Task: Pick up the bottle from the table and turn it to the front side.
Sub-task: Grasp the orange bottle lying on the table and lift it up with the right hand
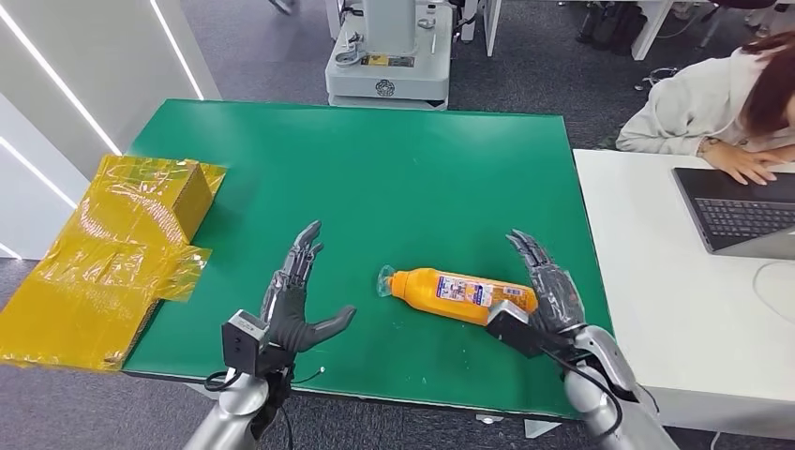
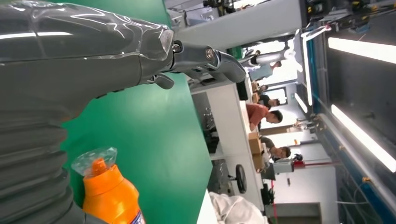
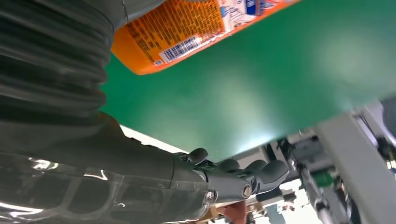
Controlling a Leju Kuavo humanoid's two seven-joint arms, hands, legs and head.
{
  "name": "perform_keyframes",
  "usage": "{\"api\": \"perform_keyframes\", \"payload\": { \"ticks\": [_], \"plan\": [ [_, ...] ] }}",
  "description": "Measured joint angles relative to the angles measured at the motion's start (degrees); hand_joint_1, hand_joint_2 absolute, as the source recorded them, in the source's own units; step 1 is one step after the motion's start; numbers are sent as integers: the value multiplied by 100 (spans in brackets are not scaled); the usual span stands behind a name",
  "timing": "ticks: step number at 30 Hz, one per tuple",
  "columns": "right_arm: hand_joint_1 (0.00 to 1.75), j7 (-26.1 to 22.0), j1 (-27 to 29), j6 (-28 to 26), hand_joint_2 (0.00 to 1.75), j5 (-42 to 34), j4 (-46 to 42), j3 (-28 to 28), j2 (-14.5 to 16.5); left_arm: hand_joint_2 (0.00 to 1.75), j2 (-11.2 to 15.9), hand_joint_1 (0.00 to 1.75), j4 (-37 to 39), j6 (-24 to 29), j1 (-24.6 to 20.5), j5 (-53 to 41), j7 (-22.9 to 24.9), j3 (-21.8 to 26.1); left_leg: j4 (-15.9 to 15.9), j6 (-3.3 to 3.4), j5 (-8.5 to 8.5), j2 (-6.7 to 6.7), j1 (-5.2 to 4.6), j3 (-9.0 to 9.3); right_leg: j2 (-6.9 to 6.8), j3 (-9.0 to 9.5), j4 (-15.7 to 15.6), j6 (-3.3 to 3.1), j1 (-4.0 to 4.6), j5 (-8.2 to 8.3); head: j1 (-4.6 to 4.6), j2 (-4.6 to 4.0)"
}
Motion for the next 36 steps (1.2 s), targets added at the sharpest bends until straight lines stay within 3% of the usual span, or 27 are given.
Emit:
{"api": "perform_keyframes", "payload": {
  "ticks": [5, 12, 19, 23, 28, 33, 36],
  "plan": [
    [0, 155, -985, 467, 175, 220, 1000, 472, -39, 175, 31, 0, 106, -3, -54, -12, 12, -21, 0, 0, 0, -1, 1, 1, 0, -1, 0, 0, 1, 0, -1, 0],
    [0, 125, -1650, 960, 175, 18, 1761, 882, -41, 175, 91, 0, 204, -3, -78, -59, 21, -26, 0, 0, 0, -3, -1, -1, -5, 2, -1, 0, 1, -1, 0, 0],
    [0, 16, -2191, 2227, 175, -844, 2352, 1288, 191, 175, 114, 0, 214, -29, -122, -173, 191, -26, 1, 0, 0, 1, 0, 5, 1, 5, -1, 1, 1, 1, -1, 0],
    [0, -79, -2264, 2744, 175, -1348, 2496, 1400, 293, 175, 115, 0, 212, -82, -124, -173, 250, -26, 1, -1, 1, -3, 1, 3, -2, 4, 0, 0, 1, 2, -2, 0],
    [0, -262, -2164, 3212, 175, -2533, 2482, 1380, 312, 175, 133, 0, 211, -96, -87, -174, 267, -26, 0, 0, 0, -6, 0, -2, -7, 0, -1, 1, 2, 0, -1, 0],
    [0, -125, -2026, 3811, 175, -3847, 2439, 1153, 312, 175, 168, 0, 212, -73, -82, -173, 256, -26, 0, 0, -1, -4, -1, -7, -5, -3, -2, 1, 1, 0, 0, 0],
    [0, 38, -2010, 4032, 175, -4172, 2437, 1103, 312, 175, 190, 0, 213, -67, -91, -172, 241, -26, 0, 0, 0, -4, -1, -7, -5, -4, -2, 1, 1, 0, 0, 0]
  ]
}}
